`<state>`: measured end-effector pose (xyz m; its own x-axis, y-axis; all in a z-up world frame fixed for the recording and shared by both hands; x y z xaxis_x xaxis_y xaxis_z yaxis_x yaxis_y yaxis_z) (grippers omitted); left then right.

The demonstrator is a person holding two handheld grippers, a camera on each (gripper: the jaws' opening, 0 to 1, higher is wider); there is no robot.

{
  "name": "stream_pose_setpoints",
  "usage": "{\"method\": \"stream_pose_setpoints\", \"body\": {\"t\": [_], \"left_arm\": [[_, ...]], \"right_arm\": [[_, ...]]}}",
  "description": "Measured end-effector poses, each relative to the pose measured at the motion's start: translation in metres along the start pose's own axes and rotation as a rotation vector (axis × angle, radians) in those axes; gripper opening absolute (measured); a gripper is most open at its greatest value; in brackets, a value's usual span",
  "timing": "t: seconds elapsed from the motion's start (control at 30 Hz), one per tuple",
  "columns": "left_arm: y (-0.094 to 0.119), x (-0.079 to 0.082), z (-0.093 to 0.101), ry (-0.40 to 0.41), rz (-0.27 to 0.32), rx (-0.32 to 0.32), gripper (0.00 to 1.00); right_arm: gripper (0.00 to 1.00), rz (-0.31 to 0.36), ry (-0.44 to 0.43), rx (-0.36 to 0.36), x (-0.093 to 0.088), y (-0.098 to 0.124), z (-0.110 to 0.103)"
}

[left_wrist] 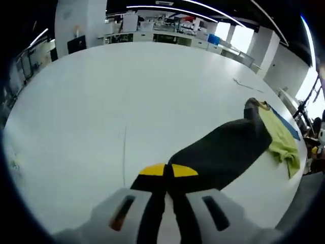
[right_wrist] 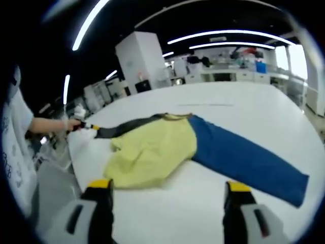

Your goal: Fold the garment on the visible template until the final outline fits inside the template.

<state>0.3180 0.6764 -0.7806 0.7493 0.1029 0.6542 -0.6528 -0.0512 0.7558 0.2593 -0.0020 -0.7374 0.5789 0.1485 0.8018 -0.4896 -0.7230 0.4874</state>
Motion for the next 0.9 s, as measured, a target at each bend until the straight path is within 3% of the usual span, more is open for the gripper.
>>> {"method": "stream_pose_setpoints", "body": {"t": [0.4,0.53,0.9], "left_arm": [[-0.03,0.018,-0.015,-0.047,-0.045,0.072,0.0],[-0.028,0.015,-0.011,-0.054,-0.06,0.096,0.0],[-0.027,0.015,-0.012,-0.042,-0.03,0.116,0.01]], "right_arm": [[0.9,-0.017,-0.011,-0.01,-0.001,-0.003,0.007],[0.9,-0.022,-0.014,-0.012,-0.002,-0.003,0.007],[0.9,-0.019,-0.016,-0.009,-0.001,-0.003,0.007]]}}
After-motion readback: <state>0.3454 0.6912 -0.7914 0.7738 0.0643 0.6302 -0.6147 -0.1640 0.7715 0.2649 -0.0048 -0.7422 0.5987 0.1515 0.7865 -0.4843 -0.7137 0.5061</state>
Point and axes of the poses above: the point that each gripper's makers call its tool centre point, and the gripper's own axes: y roughly backward along the fingers, z roughly to its right, x roughly out of its top, the point moved 6 cm from there along y, roughly backward along the fingers, and after that the axes turned 8 degrees about x, right-handed, at the moved point
